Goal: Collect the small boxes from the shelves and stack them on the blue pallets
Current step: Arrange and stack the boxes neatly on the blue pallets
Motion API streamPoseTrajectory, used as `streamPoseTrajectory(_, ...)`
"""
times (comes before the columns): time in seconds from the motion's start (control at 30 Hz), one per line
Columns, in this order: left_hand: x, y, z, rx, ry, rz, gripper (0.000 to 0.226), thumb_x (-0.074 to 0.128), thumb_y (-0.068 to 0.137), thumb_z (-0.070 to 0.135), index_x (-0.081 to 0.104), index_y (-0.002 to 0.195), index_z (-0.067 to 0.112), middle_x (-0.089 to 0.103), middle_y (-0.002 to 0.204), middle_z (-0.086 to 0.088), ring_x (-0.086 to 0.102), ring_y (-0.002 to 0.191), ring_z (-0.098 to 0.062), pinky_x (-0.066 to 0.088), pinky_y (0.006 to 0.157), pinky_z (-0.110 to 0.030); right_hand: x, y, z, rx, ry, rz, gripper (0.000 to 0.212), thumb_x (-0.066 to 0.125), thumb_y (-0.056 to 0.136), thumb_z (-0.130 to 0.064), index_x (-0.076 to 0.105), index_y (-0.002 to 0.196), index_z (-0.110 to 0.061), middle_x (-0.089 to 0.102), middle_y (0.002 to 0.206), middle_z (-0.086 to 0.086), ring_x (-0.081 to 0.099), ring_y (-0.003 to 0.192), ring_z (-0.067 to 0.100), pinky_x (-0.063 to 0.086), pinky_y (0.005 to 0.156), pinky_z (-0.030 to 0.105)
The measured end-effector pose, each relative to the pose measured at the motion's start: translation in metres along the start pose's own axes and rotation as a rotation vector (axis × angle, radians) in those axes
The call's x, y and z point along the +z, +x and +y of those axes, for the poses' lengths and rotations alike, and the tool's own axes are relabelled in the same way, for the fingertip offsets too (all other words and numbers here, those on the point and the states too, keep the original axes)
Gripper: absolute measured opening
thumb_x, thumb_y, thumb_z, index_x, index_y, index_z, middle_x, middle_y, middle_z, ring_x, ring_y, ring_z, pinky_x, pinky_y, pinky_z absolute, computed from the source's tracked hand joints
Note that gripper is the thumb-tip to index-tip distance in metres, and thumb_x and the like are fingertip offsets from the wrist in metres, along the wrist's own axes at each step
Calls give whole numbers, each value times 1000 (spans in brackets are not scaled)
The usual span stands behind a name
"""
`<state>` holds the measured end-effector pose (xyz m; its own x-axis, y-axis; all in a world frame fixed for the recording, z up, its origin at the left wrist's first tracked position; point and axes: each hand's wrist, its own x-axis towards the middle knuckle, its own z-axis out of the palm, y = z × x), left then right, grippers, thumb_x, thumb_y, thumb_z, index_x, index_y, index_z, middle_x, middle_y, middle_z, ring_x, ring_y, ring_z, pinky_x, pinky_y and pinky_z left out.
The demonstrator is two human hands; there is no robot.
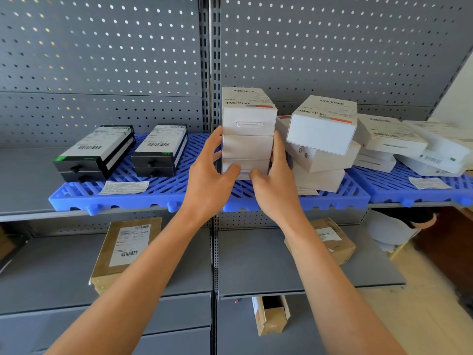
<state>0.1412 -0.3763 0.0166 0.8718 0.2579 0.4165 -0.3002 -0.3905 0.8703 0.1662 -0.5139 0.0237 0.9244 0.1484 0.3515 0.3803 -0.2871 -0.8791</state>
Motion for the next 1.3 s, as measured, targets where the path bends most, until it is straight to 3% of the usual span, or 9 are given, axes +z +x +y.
streamPoseTrajectory(0.23,-15,-23,11,-5,23,5,56,61,97,18,43,147,33,49,131,30,46,133,-3,40,103,-26,-2,-24,-5,-57,-48,17,74,51,96,-4,19,157,-28,36,153,-15,42,117,-19,35,87,-3)
streamPoseTrajectory(0.33,-20,-35,15,18,34,14,46,61,97,19,51,142,29,56,133,21,49,129,-2,42,105,-29,-9,-39,-9,-82,-52,37,66,52,96,-9,28,154,-32,37,155,-16,37,137,-1,38,109,22)
streamPoseTrajectory(0.47,-20,-49,21,43,12,15,39,60,98,18,57,136,27,61,130,15,52,125,-1,47,104,-35,-28,-59,-17,-69,-74,102,56,54,96,-11,41,147,-32,44,147,-18,41,118,-18,40,95,9)
streamPoseTrajectory(0.6,-5,-60,30,45,-13,-25,39,60,97,21,57,135,30,60,129,17,53,124,0,48,102,-39,-54,-71,-15,-13,-99,166,53,58,95,-15,46,144,-32,50,139,-14,43,131,-3,42,110,31)
streamPoseTrajectory(0.7,12,-63,39,50,-32,-64,43,61,97,23,54,138,34,57,135,18,50,126,4,50,101,-40,-75,-74,-10,-6,-105,205,51,58,95,-16,47,143,-30,52,138,-16,45,130,1,44,107,31)
streamPoseTrajectory(0.87,45,-53,57,47,-93,-63,53,63,97,20,46,146,34,52,136,23,47,131,2,47,104,-31,-109,-58,5,-49,-89,269,50,63,95,-21,49,142,-31,55,140,-13,45,129,0,43,104,22)
streamPoseTrajectory(1.07,88,-33,68,53,-96,44,59,61,97,14,42,150,31,50,146,17,45,135,-3,50,100,-26,-141,-17,26,-139,-60,242,50,67,92,-37,50,138,-30,58,132,-13,53,121,6,49,100,35)
streamPoseTrajectory(1.17,105,-26,72,52,-97,119,57,60,96,9,45,148,28,53,141,16,49,133,-6,47,85,-5,-149,2,34,-200,-60,193,50,67,90,-42,53,135,-26,59,129,-12,54,119,8,50,97,42)
streamPoseTrajectory(1.3,118,-19,74,61,-105,210,53,61,96,7,48,144,26,59,136,13,52,130,-5,45,80,-2,-160,19,40,-279,-37,133,36,69,90,-35,57,124,-28,59,120,-20,53,115,2,50,93,32)
